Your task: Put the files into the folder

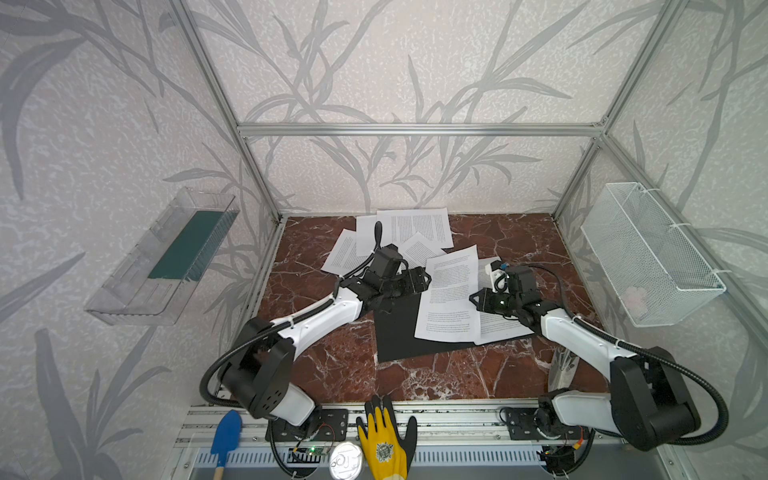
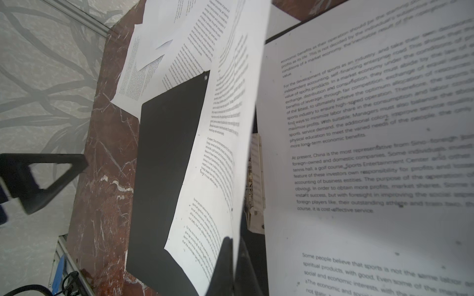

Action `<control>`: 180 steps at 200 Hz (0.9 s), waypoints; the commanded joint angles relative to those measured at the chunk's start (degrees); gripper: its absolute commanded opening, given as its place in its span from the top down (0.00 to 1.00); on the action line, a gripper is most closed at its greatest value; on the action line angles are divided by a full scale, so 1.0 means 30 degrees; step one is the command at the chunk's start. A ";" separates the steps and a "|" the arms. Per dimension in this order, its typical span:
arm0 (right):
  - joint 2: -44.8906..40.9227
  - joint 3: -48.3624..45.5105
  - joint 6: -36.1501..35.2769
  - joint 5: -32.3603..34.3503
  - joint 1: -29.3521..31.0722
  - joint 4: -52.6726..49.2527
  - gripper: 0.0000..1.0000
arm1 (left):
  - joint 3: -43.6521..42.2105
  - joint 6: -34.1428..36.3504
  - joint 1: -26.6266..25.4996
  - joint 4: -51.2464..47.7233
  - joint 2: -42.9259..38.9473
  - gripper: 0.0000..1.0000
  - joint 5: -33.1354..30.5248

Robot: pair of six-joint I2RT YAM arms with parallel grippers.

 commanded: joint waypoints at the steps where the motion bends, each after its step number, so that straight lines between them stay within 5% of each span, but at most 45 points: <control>1: -0.1097 0.1055 -0.1391 0.0988 0.0017 -0.2068 1.00 | -0.1105 0.1407 0.0007 -0.1977 -0.2599 0.01 -0.0206; 50: -0.2134 0.2565 -0.3306 0.2515 -0.0194 -0.5379 1.00 | -0.3164 0.2524 -0.0435 -0.2959 -0.6895 0.01 0.0688; 98: -0.1872 0.4225 -0.4421 0.4028 -0.0496 -0.7906 1.00 | -0.5107 0.3714 -0.0701 -0.3315 -0.9592 0.01 -0.0821; 180: 0.0726 0.7838 -1.0044 0.9683 0.0089 -0.9356 1.00 | -0.6533 0.4175 -0.0771 -0.2491 -0.9933 0.01 0.0011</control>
